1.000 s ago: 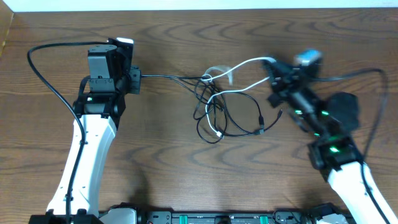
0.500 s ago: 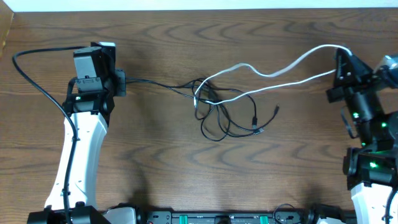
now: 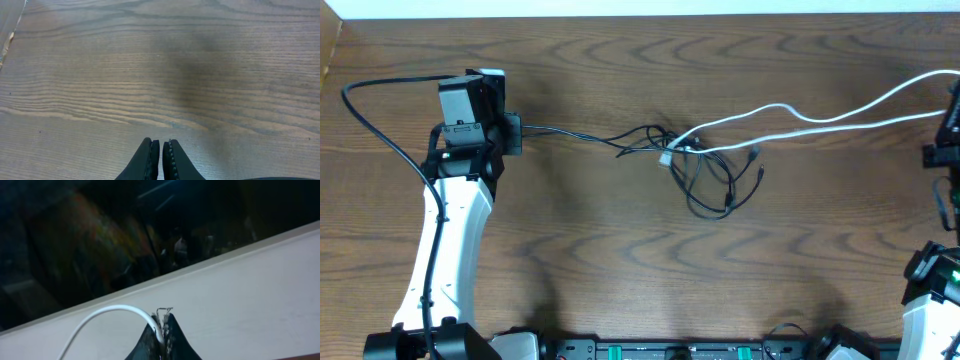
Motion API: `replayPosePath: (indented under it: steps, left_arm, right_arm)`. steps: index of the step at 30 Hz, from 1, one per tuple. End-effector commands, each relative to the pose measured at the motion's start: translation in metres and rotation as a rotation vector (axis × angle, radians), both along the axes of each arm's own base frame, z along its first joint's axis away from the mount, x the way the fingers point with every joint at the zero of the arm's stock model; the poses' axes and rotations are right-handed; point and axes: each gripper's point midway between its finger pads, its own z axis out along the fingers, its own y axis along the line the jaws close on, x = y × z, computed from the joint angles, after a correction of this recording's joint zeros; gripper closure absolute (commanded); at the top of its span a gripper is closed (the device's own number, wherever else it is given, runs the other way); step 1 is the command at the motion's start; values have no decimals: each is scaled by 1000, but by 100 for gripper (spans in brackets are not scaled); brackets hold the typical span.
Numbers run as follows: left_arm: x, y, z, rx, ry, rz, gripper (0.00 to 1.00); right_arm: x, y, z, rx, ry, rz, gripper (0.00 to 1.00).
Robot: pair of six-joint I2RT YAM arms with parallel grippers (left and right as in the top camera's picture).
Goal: Untangle cables
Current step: 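Grasp the white cable with the right gripper and pull it rightward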
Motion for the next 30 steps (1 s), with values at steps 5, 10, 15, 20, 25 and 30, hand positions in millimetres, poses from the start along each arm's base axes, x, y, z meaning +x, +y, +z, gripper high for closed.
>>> replayPosePath:
  steps: [5, 10, 15, 20, 25, 30]
  left_arm:
    - [2, 5, 2, 5, 1, 16, 92]
    - [1, 4, 1, 4, 5, 15, 93]
    - [1, 4, 1, 2, 4, 17, 92]
    - [1, 4, 1, 2, 4, 17, 92]
    - [1, 4, 1, 2, 4, 17, 93]
    - [1, 4, 1, 2, 5, 17, 93]
  right_arm:
    - [-9, 3, 9, 50, -10, 73, 99]
    - [-12, 0, 15, 57, -40, 58, 99]
    - [-12, -6, 17, 20, -57, 7, 99]
    - [3, -14, -9, -9, 41, -18, 99]
    - [11, -19, -19, -20, 67, -28, 99]
    - [11, -30, -8, -60, 17, -99, 99]
